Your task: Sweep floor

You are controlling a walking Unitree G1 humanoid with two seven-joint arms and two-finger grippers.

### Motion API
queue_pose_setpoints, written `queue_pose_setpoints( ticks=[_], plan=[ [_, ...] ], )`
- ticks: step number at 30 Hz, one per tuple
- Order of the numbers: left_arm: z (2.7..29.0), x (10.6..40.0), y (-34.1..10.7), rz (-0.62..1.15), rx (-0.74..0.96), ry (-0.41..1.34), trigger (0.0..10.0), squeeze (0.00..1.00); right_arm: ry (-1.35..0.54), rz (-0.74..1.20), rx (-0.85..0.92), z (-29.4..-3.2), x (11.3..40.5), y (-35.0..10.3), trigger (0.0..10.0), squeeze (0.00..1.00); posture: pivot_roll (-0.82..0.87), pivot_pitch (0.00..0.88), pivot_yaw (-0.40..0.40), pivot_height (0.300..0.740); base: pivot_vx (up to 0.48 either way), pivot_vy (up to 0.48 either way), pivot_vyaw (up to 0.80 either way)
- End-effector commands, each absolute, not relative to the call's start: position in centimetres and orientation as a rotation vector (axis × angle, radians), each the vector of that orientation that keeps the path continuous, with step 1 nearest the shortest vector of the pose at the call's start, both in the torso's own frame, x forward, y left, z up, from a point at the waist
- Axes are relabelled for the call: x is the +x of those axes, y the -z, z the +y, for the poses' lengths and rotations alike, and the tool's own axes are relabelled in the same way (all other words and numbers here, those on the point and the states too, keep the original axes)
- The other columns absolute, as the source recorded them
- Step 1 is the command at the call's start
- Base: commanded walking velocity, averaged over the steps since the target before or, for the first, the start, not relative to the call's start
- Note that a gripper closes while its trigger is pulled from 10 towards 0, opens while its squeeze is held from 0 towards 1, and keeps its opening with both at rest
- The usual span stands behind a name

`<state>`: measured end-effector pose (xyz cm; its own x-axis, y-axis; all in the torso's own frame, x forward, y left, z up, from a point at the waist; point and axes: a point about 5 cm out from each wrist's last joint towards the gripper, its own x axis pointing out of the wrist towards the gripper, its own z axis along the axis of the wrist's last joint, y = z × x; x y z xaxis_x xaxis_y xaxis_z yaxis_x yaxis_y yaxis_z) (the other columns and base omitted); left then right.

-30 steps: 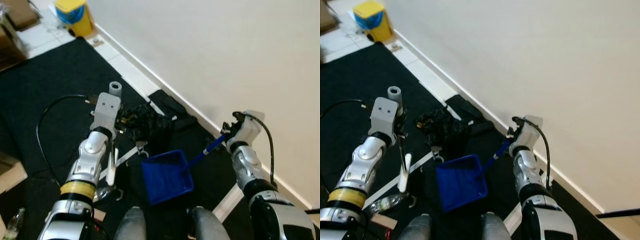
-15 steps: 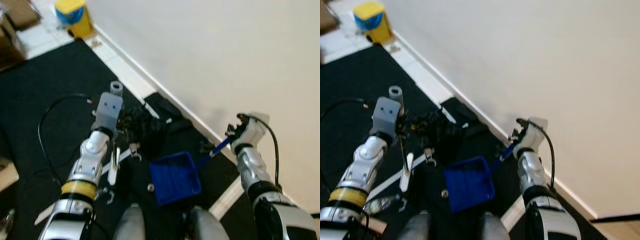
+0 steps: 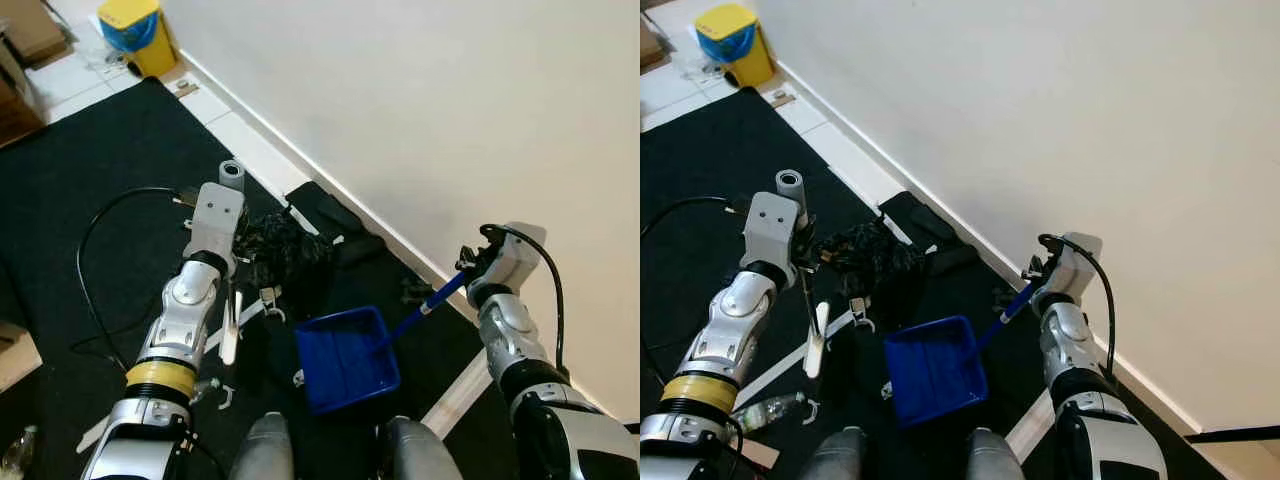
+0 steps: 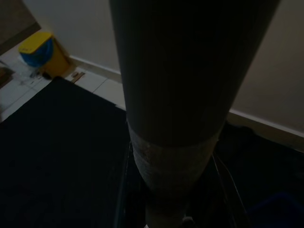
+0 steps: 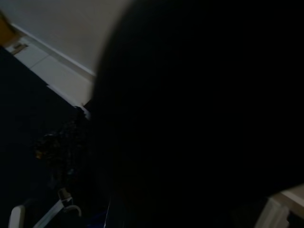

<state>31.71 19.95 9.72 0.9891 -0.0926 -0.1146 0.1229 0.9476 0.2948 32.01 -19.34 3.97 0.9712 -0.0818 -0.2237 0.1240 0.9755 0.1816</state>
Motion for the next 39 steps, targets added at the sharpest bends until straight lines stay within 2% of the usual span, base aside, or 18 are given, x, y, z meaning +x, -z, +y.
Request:
queue_pose_setpoints(
  ticks=[1, 10, 17, 22, 27, 30, 33, 39],
  plan=[
    [19.9, 31.6, -10.1, 0.067, 0.286, 0.09, 10.0, 0.0, 0.117, 0.211, 0.196, -19.9, 32.1, -4.2, 10.0, 0.0, 0.12, 0.099, -0.063, 0.74, 0.0, 0.0, 0.0],
    [20.9, 31.5, -11.0, 0.016, 0.332, 0.104, 10.0, 0.0, 0.154, 0.164, 0.154, -21.2, 32.6, -5.3, 10.0, 0.0, 0.12, 0.121, -0.061, 0.74, 0.0, 0.0, 0.0],
    [21.2, 32.0, -12.2, -0.006, 0.359, 0.161, 10.0, 0.0, 0.216, 0.126, 0.112, -23.7, 33.7, -7.4, 10.0, 0.0, 0.13, 0.157, -0.052, 0.74, 0.0, 0.0, 0.0],
    [21.0, 32.1, -12.2, 0.008, 0.374, 0.206, 10.0, 0.0, 0.213, 0.143, 0.104, -23.5, 33.9, -7.4, 10.0, 0.0, 0.14, 0.205, -0.044, 0.74, 0.0, 0.0, 0.0],
    [21.2, 32.0, -11.9, 0.03, 0.407, 0.241, 10.0, 0.0, 0.213, 0.171, 0.088, -23.3, 34.0, -7.1, 10.0, 0.0, 0.14, 0.291, -0.039, 0.74, 0.0, 0.0, 0.0],
    [21.4, 31.9, -11.8, 0.047, 0.435, 0.27, 10.0, 0.0, 0.215, 0.194, 0.084, -23.1, 33.9, -6.8, 10.0, 0.0, 0.15, 0.303, -0.039, 0.74, 0.0, 0.0, 0.0],
    [22.6, 31.7, -11.8, 0.09, 0.506, 0.285, 10.0, 0.0, 0.212, 0.226, 0.058, -22.6, 33.9, -6.5, 10.0, 0.0, 0.16, 0.364, -0.049, 0.74, 0.0, 0.0, 0.0],
    [24.0, 31.6, -12.1, 0.11, 0.579, 0.27, 10.0, 0.0, 0.238, 0.234, 0.057, -22.1, 34.0, -6.3, 10.0, 0.0, 0.17, 0.391, -0.059, 0.74, 0.0, 0.0, 0.0]
  ],
)
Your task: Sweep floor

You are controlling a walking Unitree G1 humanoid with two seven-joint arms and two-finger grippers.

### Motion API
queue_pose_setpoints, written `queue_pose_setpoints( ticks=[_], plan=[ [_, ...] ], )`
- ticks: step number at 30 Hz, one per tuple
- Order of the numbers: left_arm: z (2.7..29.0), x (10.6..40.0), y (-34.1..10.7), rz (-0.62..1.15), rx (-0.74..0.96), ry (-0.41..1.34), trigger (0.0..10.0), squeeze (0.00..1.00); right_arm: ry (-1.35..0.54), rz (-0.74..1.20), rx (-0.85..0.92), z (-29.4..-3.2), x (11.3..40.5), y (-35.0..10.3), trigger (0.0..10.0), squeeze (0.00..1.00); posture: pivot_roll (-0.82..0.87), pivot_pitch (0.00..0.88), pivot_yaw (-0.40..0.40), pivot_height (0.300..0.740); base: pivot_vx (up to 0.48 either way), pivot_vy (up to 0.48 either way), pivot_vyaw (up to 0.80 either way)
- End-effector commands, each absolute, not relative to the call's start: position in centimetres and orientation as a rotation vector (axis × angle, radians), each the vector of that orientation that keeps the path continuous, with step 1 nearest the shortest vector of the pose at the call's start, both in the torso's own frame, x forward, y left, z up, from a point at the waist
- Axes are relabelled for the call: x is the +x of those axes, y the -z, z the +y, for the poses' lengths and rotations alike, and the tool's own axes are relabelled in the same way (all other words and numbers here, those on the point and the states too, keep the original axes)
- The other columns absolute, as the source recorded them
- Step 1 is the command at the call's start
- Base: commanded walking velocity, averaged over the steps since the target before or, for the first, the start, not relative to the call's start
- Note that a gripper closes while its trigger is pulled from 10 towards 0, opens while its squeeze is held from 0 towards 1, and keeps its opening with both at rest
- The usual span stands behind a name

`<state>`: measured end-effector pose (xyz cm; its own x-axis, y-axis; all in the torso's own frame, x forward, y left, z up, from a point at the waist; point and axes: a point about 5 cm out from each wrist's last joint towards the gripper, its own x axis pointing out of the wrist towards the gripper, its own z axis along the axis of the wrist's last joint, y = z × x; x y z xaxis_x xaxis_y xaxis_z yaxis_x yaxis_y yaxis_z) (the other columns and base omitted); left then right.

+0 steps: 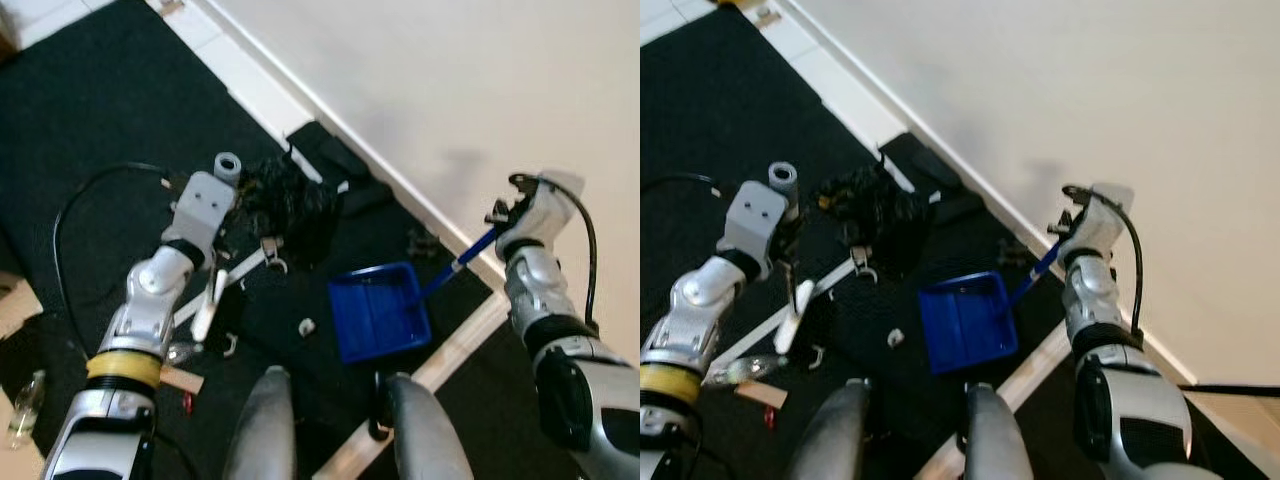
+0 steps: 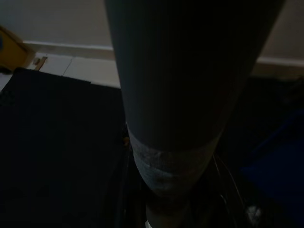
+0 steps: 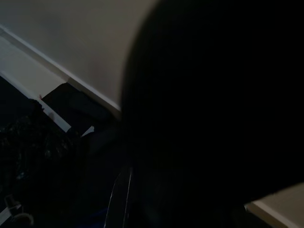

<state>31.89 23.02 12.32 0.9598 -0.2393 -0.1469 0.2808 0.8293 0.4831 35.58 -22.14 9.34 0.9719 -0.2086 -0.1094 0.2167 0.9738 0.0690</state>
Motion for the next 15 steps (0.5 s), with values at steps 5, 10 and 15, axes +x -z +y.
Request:
queue_pose_setpoints(
  ticks=[5, 10, 15],
  plan=[
    [25.1, 31.8, -13.7, 0.079, 0.647, 0.224, 10.0, 0.0, 0.231, 0.236, 0.079, -21.0, 34.2, -6.2, 10.0, 0.0, 0.18, 0.386, -0.067, 0.74, 0.0, 0.0, 0.0],
    [25.9, 32.5, -16.9, -0.01, 0.626, 0.149, 10.0, 0.0, 0.213, 0.244, 0.087, -20.2, 34.1, -5.9, 10.0, 0.0, 0.18, 0.372, -0.073, 0.74, 0.0, 0.0, 0.0],
    [27.8, 33.0, -19.1, 0.018, 0.757, 0.083, 10.0, 0.0, 0.196, 0.257, 0.091, -19.7, 34.0, -5.6, 10.0, 0.0, 0.19, 0.357, -0.073, 0.74, 0.0, 0.0, 0.0]
  ],
)
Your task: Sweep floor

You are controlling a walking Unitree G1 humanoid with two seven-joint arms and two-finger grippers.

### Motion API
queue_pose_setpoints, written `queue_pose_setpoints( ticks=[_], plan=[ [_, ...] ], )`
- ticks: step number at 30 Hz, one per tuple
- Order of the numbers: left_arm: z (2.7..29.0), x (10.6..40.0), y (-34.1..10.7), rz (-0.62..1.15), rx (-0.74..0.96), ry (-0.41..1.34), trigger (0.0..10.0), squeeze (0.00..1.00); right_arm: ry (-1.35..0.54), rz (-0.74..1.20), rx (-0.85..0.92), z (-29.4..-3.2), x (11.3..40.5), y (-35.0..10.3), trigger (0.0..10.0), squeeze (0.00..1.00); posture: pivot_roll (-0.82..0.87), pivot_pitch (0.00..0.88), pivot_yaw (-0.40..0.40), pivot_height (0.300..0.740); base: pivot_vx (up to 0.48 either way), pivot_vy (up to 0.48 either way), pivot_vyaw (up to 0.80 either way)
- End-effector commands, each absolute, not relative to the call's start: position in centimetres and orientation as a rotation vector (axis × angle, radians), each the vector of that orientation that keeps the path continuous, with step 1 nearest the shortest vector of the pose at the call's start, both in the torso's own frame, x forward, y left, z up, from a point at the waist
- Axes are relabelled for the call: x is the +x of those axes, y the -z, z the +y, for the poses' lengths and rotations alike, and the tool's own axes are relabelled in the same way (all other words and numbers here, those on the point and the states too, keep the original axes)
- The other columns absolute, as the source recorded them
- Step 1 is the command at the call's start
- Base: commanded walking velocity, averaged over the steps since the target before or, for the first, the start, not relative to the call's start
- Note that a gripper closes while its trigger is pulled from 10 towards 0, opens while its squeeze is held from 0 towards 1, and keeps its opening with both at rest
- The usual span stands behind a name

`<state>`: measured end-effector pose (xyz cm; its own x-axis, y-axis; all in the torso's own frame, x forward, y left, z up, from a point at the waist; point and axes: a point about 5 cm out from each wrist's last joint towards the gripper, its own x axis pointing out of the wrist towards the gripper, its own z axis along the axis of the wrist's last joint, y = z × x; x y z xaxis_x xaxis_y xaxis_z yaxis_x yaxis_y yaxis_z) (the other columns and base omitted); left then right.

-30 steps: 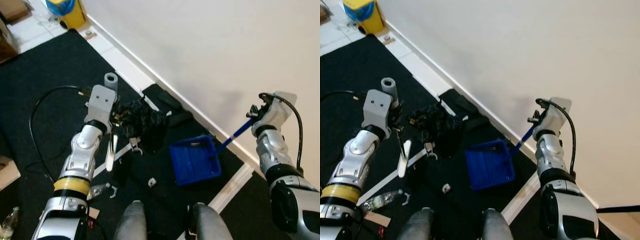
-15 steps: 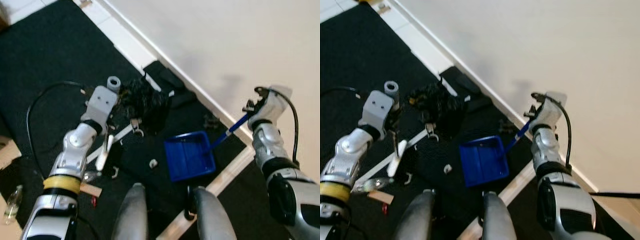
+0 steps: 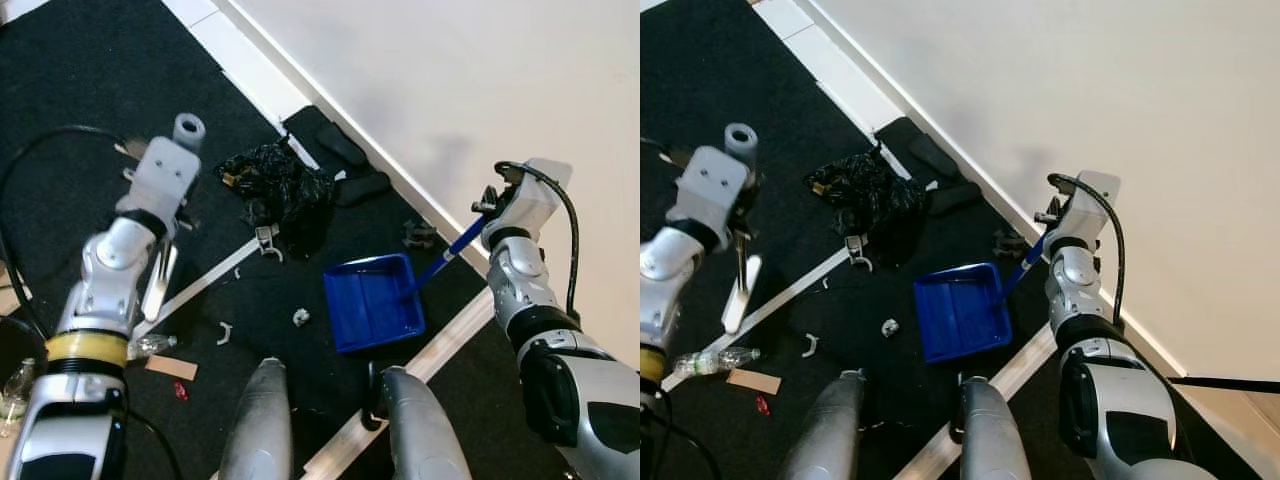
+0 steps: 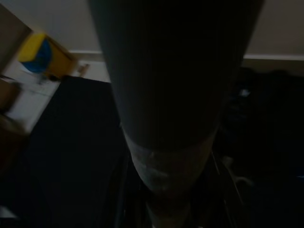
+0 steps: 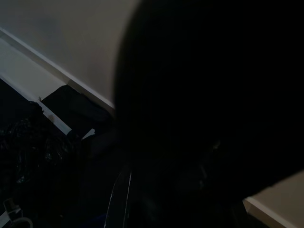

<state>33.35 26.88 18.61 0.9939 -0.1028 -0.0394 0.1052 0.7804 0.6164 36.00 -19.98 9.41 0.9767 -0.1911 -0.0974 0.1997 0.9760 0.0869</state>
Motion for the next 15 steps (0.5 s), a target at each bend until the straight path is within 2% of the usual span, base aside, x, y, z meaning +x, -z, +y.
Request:
queue_pose_setpoints(
  ticks=[1, 3, 4, 7, 9, 12, 15],
  plan=[
    [28.4, 32.9, -19.2, 0.049, 0.79, 0.071, 10.0, 0.0, 0.194, 0.258, 0.091, -19.6, 34.0, -5.5, 10.0, 0.0, 0.19, 0.356, -0.071, 0.74, 0.0, 0.0, 0.0],
    [30.8, 31.9, -18.6, 0.178, 0.911, 0.02, 10.0, 0.0, 0.189, 0.261, 0.092, -19.5, 33.9, -5.4, 10.0, 0.0, 0.19, 0.353, -0.069, 0.74, 0.0, 0.0, 0.0],
    [30.8, 31.9, -18.6, 0.178, 0.911, 0.02, 10.0, 0.0, 0.189, 0.261, 0.092, -19.5, 33.9, -5.4, 10.0, 0.0, 0.19, 0.353, -0.069, 0.74, 0.0, 0.0, 0.0],
    [34.2, 29.8, -16.9, 0.346, 0.985, -0.065, 10.0, 0.0, 0.187, 0.268, 0.093, -19.5, 33.7, -5.1, 10.0, 0.0, 0.19, 0.358, -0.071, 0.74, 0.0, 0.0, 0.0],
    [35.4, 28.8, -15.9, 0.414, 1.001, -0.084, 10.0, 0.0, 0.187, 0.272, 0.092, -19.6, 33.6, -5.0, 10.0, 0.0, 0.19, 0.359, -0.074, 0.74, 0.0, 0.0, 0.0],
    [36.1, 27.7, -14.3, 0.472, 0.981, -0.107, 10.0, 0.0, 0.182, 0.277, 0.087, -19.6, 33.5, -4.9, 10.0, 0.0, 0.19, 0.359, -0.074, 0.74, 0.0, 0.0, 0.0],
    [36.0, 27.5, -12.6, 0.435, 0.913, -0.144, 10.0, 0.0, 0.179, 0.276, 0.082, -19.6, 33.5, -4.9, 10.0, 0.0, 0.17, 0.37, -0.087, 0.74, 0.0, 0.0, 0.0]
  ],
)
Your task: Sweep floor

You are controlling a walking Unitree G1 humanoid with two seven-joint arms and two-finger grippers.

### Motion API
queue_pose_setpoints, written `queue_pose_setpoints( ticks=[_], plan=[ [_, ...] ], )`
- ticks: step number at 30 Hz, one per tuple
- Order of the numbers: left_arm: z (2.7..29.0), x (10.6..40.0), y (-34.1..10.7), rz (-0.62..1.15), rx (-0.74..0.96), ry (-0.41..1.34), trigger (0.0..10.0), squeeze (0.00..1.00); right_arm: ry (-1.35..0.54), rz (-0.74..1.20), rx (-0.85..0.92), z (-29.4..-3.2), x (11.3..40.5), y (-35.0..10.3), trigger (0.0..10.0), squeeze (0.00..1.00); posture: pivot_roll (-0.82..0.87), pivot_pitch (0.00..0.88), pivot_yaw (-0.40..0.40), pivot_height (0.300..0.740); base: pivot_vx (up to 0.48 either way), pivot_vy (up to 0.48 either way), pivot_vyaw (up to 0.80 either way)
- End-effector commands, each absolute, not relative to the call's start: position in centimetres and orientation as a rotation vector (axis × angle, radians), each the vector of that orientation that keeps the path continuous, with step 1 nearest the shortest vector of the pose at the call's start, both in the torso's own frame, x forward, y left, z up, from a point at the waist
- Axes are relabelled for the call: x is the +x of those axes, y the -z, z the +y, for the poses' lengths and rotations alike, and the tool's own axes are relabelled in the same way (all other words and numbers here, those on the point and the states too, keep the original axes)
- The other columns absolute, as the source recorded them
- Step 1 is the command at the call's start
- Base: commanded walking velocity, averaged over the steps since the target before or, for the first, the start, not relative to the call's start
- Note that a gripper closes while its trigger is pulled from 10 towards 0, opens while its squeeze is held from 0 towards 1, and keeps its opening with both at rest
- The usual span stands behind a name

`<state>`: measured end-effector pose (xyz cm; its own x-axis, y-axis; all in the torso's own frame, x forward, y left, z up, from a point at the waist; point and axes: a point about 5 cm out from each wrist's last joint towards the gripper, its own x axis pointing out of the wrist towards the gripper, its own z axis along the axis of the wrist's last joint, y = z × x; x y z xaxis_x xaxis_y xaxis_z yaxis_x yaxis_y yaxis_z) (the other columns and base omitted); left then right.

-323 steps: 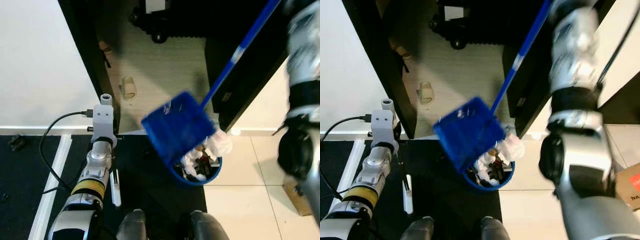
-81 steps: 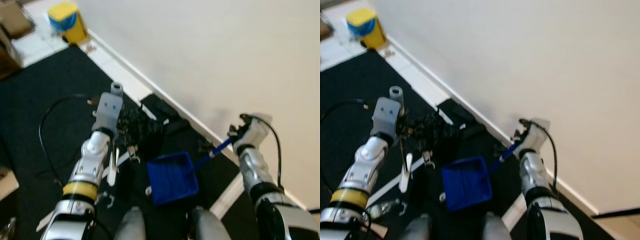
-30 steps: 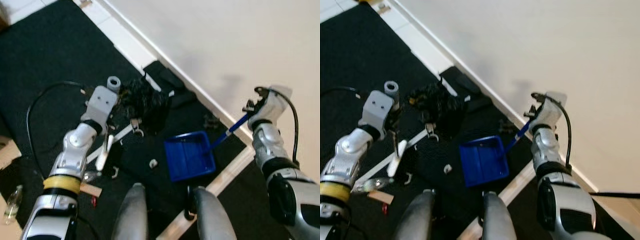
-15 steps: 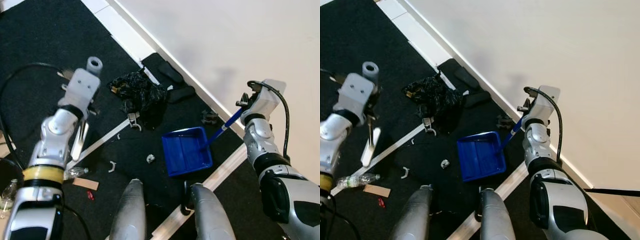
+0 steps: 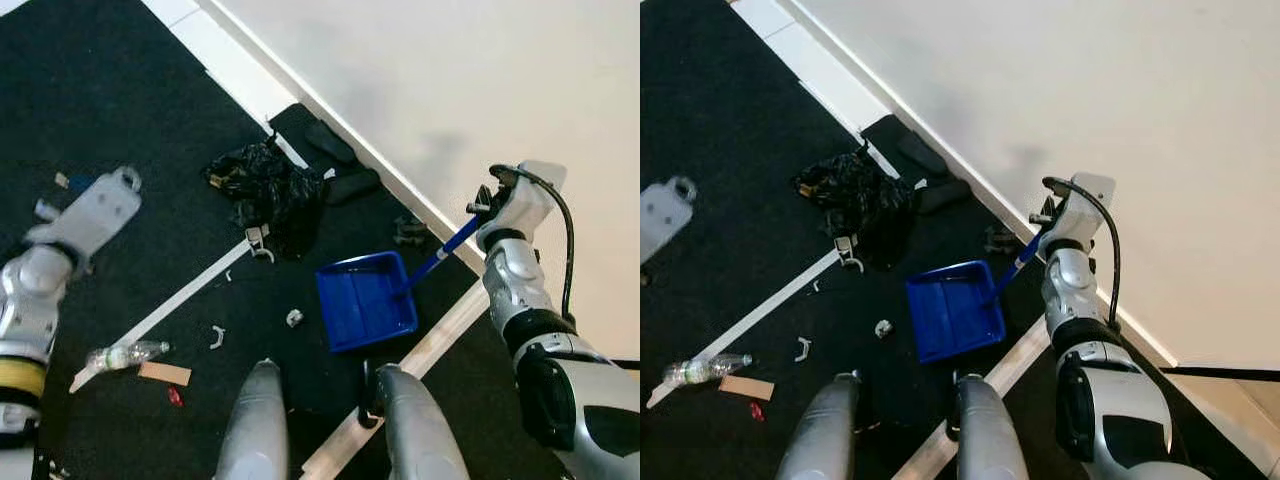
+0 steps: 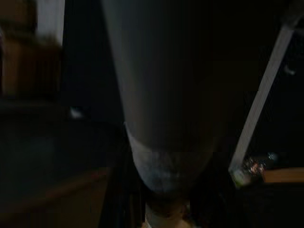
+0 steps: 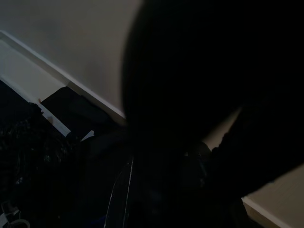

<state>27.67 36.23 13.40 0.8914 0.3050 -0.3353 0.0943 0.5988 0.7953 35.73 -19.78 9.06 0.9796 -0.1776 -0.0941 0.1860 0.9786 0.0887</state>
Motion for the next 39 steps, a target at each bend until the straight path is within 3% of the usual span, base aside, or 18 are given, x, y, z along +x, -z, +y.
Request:
queue_pose_setpoints(
  ticks=[1, 11, 30, 35, 39],
  plan=[
    [36.0, 27.4, -12.3, 0.423, 0.899, -0.159, 10.0, 0.0, 0.178, 0.276, 0.081, -19.6, 33.5, -4.9, 10.0, 0.0, 0.17, 0.37, -0.087, 0.74, 0.0, 0.0, 0.0],
    [36.1, 26.9, -9.9, 0.31, 0.749, -0.324, 10.0, 0.0, 0.154, 0.253, 0.074, -19.0, 33.3, -4.7, 10.0, 0.0, 0.11, 0.375, -0.108, 0.74, 0.0, 0.0, 0.0],
    [34.7, 26.4, -6.2, 0.403, 0.548, -0.34, 10.0, 0.0, 0.135, 0.272, 0.059, -18.9, 33.1, -4.4, 10.0, 0.0, 0.1, 0.382, -0.116, 0.74, 0.0, 0.0, 0.0],
    [33.5, 26.8, -5.7, 0.379, 0.52, -0.339, 10.0, 0.0, 0.122, 0.265, 0.051, -18.7, 33.2, -4.5, 10.0, 0.0, 0.09, 0.379, -0.12, 0.74, 0.0, 0.0, 0.0],
    [31.1, 28.2, -5.4, 0.328, 0.488, -0.294, 10.0, 0.0, 0.103, 0.253, 0.04, -18.3, 33.4, -4.8, 10.0, 0.0, 0.08, 0.377, -0.122, 0.74, 0.0, 0.0, 0.0]
  ],
)
